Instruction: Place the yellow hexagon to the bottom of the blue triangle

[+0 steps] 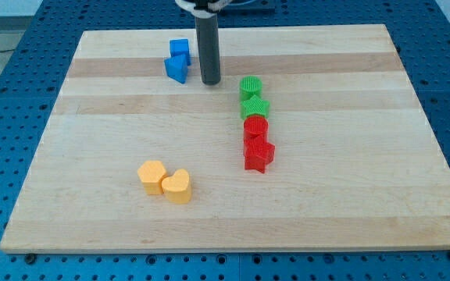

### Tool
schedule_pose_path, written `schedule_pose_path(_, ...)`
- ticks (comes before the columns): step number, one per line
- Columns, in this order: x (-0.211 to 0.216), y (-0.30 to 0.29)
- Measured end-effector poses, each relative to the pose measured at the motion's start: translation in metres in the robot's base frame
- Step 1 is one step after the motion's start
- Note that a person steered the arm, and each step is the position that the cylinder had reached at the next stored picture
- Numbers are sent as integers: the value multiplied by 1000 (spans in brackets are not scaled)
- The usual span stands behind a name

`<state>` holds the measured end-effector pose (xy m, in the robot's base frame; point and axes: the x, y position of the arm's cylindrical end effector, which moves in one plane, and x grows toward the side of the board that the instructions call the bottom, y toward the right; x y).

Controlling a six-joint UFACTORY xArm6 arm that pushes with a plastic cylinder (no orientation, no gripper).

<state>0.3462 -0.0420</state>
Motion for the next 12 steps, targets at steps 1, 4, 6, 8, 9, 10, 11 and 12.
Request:
schedule_pose_path(1,43,-17)
schedule_pose_path(4,193,-136)
schedule_pose_path(6,225,-101)
schedule_pose_path(8,206,-57)
schedule_pose_path(9,199,-48)
schedule_pose_path(10,179,-62)
schedule_pose_path(11,149,-68)
schedule_pose_path(12,120,-69)
